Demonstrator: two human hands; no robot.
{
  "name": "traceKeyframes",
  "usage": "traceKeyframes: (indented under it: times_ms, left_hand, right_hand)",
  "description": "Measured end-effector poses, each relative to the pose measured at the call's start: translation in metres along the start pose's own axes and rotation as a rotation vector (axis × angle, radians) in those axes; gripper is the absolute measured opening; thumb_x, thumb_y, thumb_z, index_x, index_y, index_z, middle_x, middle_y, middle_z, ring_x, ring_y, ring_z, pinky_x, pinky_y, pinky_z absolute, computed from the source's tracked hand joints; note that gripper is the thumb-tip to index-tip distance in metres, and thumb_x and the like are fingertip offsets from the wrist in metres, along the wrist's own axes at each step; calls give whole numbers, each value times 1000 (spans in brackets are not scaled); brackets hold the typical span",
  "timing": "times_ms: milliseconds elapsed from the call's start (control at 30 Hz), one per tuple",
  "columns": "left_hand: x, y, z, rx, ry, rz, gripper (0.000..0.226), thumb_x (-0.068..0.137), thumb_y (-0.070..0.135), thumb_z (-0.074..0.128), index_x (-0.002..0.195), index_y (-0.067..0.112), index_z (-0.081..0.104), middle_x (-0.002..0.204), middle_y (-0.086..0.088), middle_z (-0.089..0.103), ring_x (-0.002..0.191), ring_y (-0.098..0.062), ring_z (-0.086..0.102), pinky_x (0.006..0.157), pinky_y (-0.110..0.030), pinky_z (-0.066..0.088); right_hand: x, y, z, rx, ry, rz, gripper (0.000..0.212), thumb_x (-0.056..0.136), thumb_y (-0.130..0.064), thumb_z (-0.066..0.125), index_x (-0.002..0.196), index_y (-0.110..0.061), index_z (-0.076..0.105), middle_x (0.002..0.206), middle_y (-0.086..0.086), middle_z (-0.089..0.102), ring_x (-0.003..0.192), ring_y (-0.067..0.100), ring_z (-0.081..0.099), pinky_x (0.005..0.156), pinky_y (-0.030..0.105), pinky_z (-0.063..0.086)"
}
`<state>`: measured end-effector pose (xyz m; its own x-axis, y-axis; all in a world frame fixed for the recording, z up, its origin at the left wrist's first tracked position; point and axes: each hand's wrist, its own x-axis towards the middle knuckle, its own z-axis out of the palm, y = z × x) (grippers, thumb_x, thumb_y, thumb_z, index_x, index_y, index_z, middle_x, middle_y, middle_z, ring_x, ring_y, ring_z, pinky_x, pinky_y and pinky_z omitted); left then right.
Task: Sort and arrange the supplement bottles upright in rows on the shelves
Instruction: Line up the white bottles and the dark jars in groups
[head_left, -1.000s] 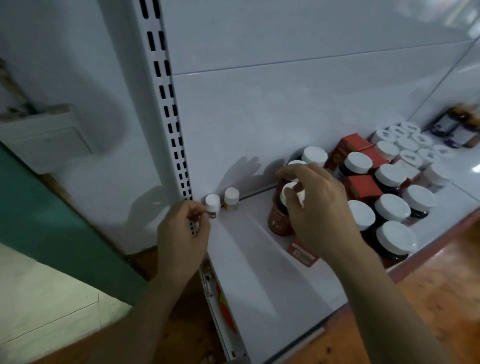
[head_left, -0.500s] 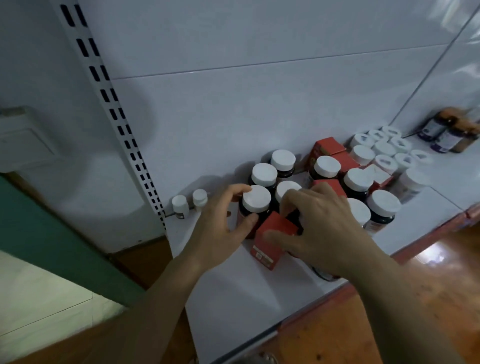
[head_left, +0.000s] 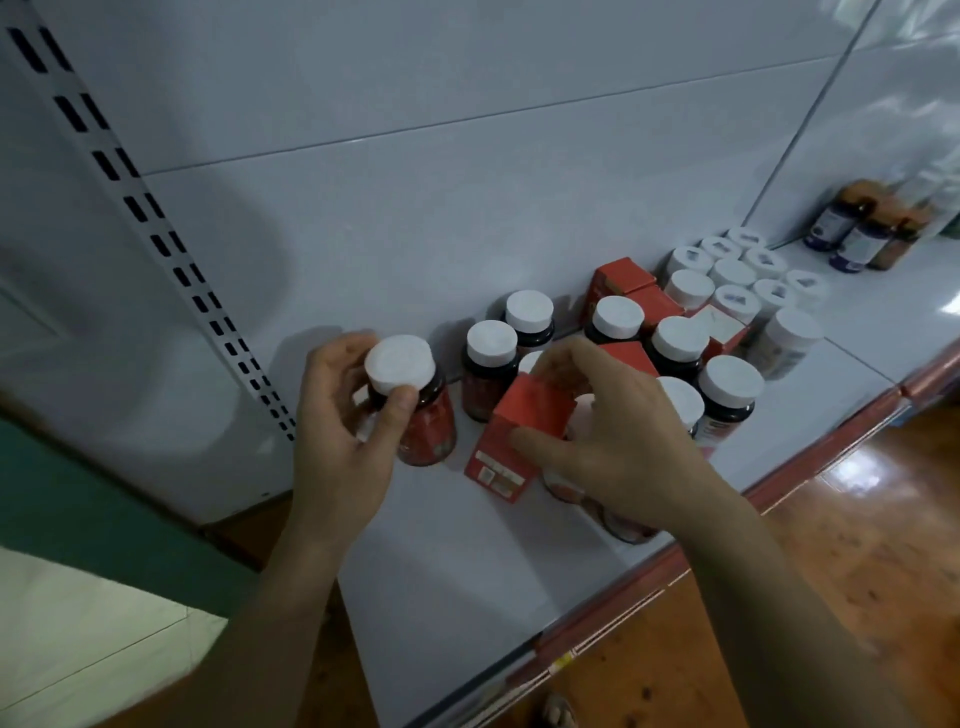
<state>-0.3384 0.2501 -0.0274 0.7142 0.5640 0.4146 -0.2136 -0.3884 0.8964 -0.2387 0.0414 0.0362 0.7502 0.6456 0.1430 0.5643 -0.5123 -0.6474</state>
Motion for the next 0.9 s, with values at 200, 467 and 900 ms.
traceKeyframes:
  times_ms: [200, 467, 900]
  left_hand:
    - [6, 52, 10, 110, 137, 106, 31, 100, 6, 59, 129, 14, 51, 118, 20, 58, 110, 3, 60, 88, -14, 51]
    - [10, 109, 175, 75, 153, 196, 30, 105, 26, 51, 134, 26, 58, 132, 5, 60, 120, -16, 60, 102, -55, 50]
    - [38, 125, 470, 90, -238, 169, 42, 98, 33, 50, 139, 27, 54, 132, 1, 48, 122, -11, 52, 105, -33, 47]
  right_hand:
    - [-6, 33, -53, 643, 266, 27, 40, 97, -18, 63, 130, -38, 54, 107, -6, 59, 94, 20, 68, 74, 37, 62]
    - [-25, 172, -160, 798, 496, 244, 23, 100, -19, 58, 121, -25, 66, 106, 6, 65, 87, 10, 71, 74, 33, 63]
    - [-87, 379, -305, 637, 804, 480, 22, 98, -29, 64, 120, -32, 64, 113, -1, 63, 94, 15, 71, 74, 28, 61]
